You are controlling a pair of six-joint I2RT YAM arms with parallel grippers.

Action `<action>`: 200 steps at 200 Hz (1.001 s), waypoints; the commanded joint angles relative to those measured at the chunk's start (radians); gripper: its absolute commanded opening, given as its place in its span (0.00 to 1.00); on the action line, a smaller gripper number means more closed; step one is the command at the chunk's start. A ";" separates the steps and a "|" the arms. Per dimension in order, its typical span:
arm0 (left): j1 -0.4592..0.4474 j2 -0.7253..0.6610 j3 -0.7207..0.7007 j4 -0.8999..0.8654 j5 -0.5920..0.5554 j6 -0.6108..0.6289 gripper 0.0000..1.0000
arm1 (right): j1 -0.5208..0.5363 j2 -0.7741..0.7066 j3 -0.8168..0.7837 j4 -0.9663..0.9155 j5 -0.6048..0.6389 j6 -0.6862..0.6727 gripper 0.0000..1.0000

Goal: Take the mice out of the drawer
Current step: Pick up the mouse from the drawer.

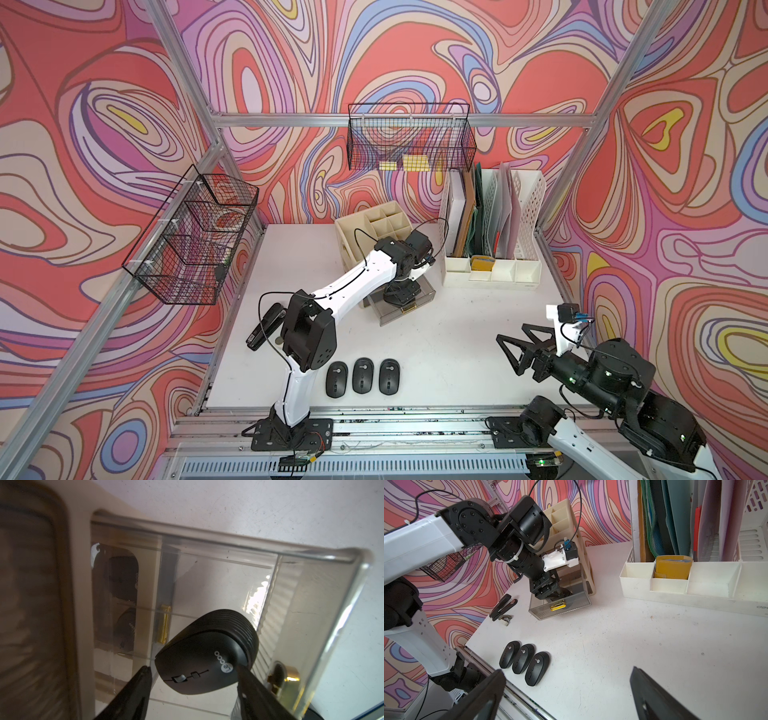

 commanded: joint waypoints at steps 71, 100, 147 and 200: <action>0.017 0.118 0.095 -0.067 0.068 -0.012 0.70 | 0.004 0.016 -0.006 -0.004 0.015 0.007 0.98; 0.018 0.133 0.135 -0.041 0.010 -0.048 0.65 | 0.004 0.019 -0.006 -0.002 0.016 0.009 0.98; 0.018 0.172 0.228 -0.005 -0.019 -0.105 0.65 | 0.004 0.020 -0.005 -0.004 0.019 0.010 0.99; 0.021 0.129 0.249 -0.027 0.072 -0.070 0.69 | 0.004 0.020 -0.005 -0.004 0.018 0.010 0.98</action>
